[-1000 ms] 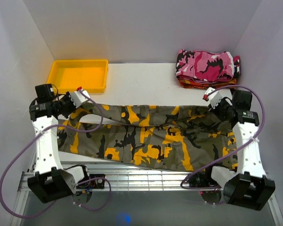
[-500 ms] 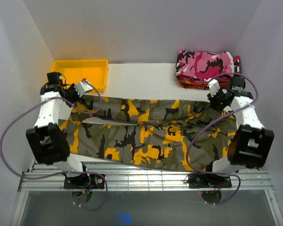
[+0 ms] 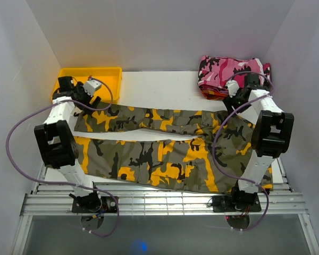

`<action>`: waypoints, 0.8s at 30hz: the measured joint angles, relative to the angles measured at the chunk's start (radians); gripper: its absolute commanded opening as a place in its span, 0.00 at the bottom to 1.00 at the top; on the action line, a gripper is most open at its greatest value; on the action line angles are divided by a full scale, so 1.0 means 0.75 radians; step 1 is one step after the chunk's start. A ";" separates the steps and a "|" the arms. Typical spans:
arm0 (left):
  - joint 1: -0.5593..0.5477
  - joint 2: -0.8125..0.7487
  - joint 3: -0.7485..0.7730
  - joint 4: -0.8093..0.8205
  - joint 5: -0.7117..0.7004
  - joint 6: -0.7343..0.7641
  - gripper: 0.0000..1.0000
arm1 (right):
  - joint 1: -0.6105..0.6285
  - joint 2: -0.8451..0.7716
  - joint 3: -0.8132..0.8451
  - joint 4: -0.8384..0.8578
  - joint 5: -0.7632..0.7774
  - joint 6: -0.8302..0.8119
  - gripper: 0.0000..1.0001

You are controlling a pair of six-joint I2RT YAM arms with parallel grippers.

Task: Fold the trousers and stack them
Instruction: Flatten the trousers out

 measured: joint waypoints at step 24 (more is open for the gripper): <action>0.176 0.218 -0.057 0.008 -0.090 -0.668 0.57 | 0.039 -0.274 -0.421 -0.308 -0.007 0.045 0.46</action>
